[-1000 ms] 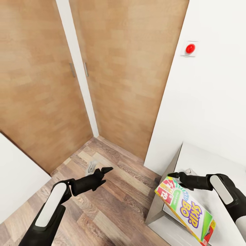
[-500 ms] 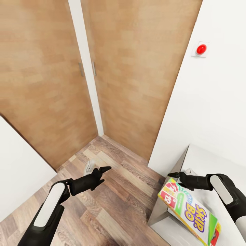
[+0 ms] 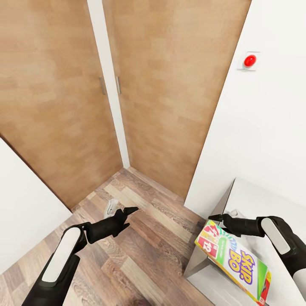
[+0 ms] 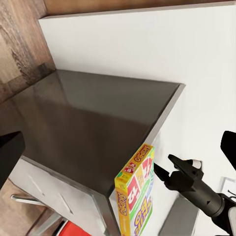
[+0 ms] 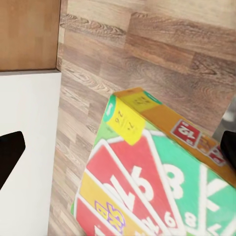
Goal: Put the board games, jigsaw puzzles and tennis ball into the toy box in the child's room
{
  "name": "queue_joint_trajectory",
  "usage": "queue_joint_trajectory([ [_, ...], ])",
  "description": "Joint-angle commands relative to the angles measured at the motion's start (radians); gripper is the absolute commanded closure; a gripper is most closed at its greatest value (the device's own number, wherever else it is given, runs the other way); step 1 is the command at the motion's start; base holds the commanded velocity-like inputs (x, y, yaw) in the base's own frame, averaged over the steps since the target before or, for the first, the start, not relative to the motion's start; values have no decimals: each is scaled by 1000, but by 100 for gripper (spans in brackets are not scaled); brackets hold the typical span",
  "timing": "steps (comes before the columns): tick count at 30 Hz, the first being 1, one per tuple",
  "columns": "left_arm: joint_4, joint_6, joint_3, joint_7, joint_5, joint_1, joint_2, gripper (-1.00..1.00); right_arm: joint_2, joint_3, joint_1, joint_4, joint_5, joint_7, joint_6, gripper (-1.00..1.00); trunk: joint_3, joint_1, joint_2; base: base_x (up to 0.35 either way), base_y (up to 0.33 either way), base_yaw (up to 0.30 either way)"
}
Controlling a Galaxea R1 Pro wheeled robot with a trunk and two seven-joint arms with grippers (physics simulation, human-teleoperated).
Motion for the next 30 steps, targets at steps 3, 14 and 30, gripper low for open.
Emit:
queue_joint_trajectory([
  [3, -1, 0, -1, 11, 10, -1, 1, -100, 0, 0, -1, 0, 9, 9, 3, -100, -2, 1, -2, -9, 0, 2],
  [14, -1, 0, -1, 11, 10, -1, 1, -100, -2, -1, -1, -5, 10, 10, 3, -100, -2, 1, -2, -3, 0, 1],
  [30, 3, 1, -2, 11, 10, -2, 1, -100, -35, -24, -4, -92, 13, 10, 3, -100, -2, 1, -2, 0, 0, 0],
])
